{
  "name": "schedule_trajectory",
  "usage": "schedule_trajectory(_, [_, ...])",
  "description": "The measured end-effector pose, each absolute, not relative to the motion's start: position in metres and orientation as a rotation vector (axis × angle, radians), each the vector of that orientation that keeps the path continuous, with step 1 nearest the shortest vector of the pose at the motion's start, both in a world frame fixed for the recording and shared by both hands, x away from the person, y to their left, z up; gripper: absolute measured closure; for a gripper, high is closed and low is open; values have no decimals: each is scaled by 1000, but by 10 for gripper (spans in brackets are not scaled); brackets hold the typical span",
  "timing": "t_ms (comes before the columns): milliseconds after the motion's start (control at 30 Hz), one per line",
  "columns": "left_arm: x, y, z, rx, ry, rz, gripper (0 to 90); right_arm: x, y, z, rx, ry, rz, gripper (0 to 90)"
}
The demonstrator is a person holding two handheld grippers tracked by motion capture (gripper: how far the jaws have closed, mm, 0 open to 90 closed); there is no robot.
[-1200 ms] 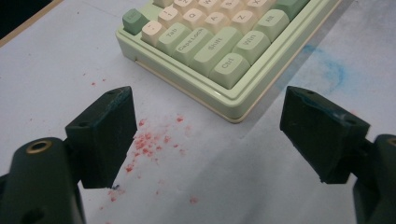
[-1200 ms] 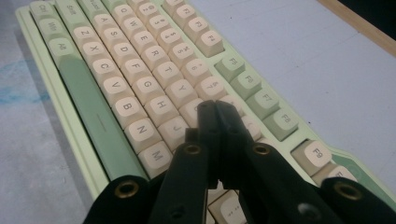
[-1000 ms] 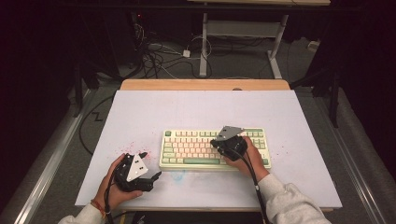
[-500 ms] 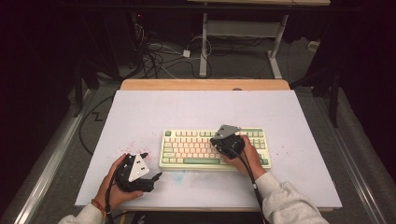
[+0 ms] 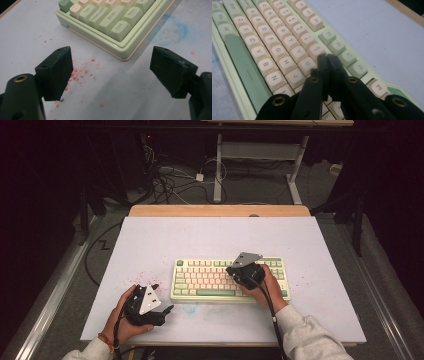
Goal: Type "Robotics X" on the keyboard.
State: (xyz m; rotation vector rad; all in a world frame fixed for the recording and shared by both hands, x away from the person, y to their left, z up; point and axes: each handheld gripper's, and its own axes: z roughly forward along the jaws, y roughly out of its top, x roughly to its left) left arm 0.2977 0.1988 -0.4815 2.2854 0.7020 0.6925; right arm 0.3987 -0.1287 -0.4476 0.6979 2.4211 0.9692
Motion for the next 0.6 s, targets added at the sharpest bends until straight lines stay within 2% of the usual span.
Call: schedule_trajectory(600, [302, 198, -482, 2301, 700, 678, 175, 383, -146, -430, 672, 2345, 1067, 774])
